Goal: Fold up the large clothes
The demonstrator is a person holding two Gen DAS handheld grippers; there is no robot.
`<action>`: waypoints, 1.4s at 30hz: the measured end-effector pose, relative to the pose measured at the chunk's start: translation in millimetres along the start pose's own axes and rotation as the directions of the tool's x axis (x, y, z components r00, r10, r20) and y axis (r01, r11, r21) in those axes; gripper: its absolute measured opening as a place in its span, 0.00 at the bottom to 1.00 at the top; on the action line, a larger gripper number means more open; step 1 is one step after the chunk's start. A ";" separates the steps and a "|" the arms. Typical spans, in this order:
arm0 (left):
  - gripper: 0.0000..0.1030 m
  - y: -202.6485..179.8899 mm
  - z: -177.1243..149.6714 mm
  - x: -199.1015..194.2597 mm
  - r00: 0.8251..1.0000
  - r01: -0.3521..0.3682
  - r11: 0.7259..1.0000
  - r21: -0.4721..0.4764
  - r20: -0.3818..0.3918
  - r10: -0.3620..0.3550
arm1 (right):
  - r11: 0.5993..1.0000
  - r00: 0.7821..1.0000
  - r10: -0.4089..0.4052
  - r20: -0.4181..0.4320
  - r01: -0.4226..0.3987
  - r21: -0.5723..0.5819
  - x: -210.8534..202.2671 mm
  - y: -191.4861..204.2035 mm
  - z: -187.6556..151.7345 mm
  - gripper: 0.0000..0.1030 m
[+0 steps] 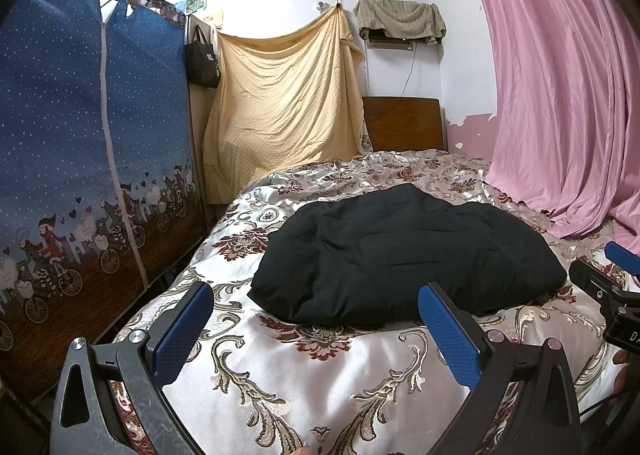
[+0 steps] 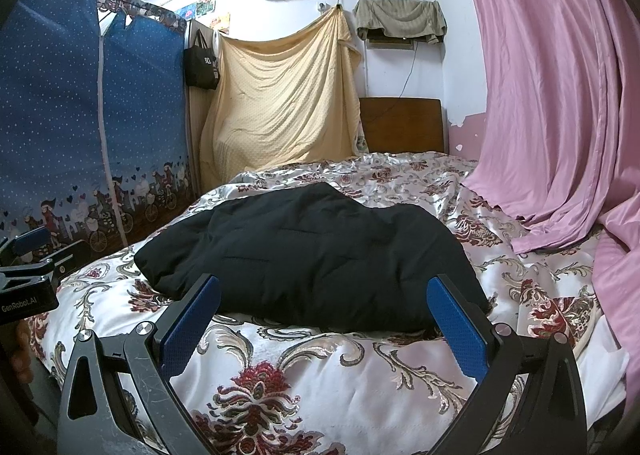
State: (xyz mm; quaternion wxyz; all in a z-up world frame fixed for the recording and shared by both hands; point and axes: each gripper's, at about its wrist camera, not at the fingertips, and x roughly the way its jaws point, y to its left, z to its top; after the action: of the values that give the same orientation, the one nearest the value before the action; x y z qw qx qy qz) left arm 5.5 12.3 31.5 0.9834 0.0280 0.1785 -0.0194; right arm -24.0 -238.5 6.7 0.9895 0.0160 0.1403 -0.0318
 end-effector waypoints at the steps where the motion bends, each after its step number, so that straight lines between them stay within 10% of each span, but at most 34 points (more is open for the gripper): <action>1: 1.00 0.7 0.4 0.0 1.000 0.000 1.000 0.000 0.000 0.000 | 1.000 1.000 0.000 -0.001 0.000 0.000 -0.1 0.0 -0.1 0.98; 42: 1.00 0.8 -2.8 -3.1 1.000 -0.008 1.000 0.003 0.004 0.008 | 1.000 1.000 0.007 -0.008 -0.007 0.001 -2.5 6.7 -7.0 0.98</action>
State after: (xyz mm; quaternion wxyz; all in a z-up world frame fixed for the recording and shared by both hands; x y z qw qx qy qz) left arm 1.7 13.4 30.0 0.9837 0.0304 0.1763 -0.0156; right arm -28.0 -231.3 0.8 0.9890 0.0173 0.1443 -0.0282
